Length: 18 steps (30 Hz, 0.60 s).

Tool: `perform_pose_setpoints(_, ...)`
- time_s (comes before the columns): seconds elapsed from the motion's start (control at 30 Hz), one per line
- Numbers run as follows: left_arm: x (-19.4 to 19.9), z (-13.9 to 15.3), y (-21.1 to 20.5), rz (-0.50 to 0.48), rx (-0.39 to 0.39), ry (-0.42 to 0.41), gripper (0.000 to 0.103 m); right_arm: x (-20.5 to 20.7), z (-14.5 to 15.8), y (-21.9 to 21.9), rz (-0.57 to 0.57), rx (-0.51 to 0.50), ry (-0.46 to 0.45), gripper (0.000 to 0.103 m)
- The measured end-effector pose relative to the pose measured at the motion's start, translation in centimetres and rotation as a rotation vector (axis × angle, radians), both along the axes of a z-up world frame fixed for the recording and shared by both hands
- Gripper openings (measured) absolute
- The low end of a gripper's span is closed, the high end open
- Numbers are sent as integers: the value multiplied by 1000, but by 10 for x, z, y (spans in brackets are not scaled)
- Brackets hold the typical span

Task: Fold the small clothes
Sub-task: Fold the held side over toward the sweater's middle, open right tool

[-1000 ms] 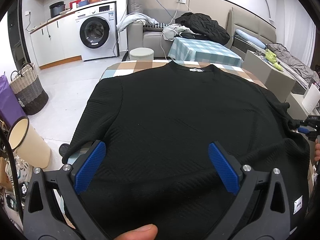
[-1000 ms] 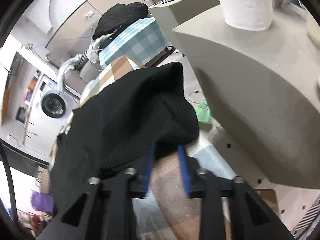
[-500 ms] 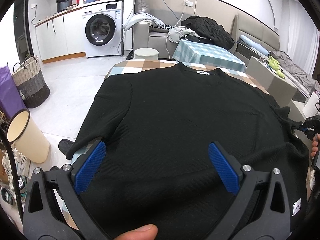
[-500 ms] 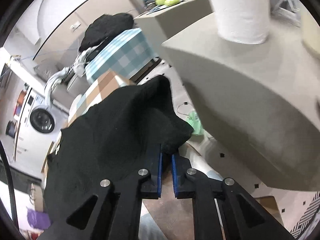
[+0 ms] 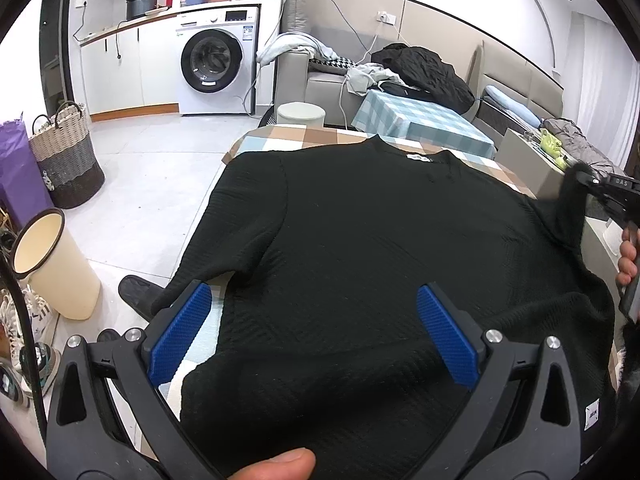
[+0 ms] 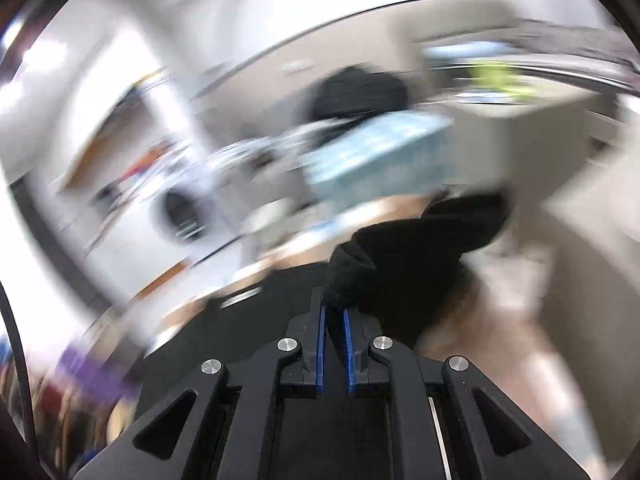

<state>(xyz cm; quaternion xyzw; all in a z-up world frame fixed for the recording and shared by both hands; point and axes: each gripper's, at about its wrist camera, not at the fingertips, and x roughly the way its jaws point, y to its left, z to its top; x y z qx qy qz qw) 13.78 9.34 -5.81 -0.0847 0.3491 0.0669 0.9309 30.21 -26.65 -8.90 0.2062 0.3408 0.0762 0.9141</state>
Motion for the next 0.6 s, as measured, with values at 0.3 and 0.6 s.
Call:
perform_pose_setpoints(0.3, -3, 1, -4, 10, 18, 6, 102, -3, -43, 34, 74, -104, 257, 32)
perform_pose_setpoints(0.6, 0, -5, 7, 55, 13, 36, 102, -28, -85, -14, -48, -260, 455, 41)
